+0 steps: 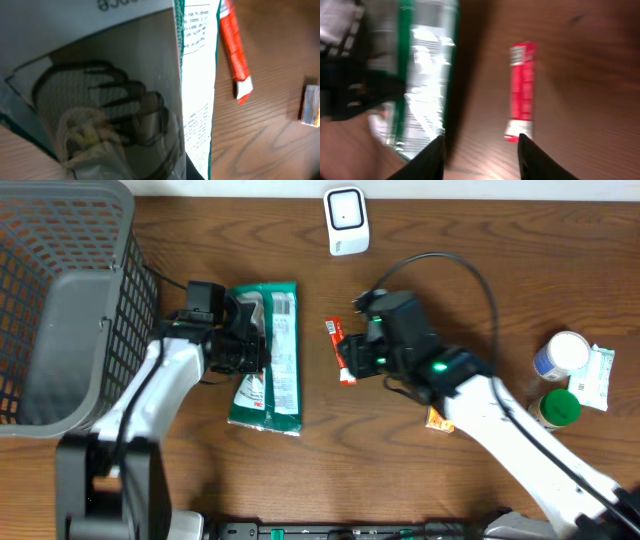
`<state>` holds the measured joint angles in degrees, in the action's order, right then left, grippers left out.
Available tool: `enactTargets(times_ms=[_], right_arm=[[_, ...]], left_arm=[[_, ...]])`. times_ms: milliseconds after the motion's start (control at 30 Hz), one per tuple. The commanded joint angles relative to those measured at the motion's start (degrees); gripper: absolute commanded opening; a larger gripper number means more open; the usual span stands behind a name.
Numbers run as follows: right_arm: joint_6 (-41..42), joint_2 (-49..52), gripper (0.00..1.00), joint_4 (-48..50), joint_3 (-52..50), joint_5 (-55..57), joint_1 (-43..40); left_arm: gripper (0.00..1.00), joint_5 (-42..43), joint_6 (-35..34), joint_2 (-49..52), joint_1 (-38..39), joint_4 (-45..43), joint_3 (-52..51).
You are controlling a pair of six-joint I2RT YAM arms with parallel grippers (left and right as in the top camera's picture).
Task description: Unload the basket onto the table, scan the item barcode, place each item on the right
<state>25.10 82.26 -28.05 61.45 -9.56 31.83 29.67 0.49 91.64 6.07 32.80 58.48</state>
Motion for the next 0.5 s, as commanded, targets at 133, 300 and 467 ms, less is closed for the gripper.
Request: enactTargets(times_ms=[133, 300, 467], right_arm=[[-0.79, -2.40, 0.99, -6.36, 0.09, 3.72, -7.48], [-0.72, -2.40, 0.99, -11.89, 0.09, 6.73, -9.62], [-0.74, -2.40, 0.99, -13.11, 0.09, 6.71, -9.62]], left_arm=[[0.07, -9.86, -1.25, -11.21, -0.26, 2.29, 0.17], [0.07, -10.75, -1.20, -13.62, -0.26, 8.74, 4.94], [0.07, -19.41, -1.22, -13.53, 0.59, 12.52, 9.35]])
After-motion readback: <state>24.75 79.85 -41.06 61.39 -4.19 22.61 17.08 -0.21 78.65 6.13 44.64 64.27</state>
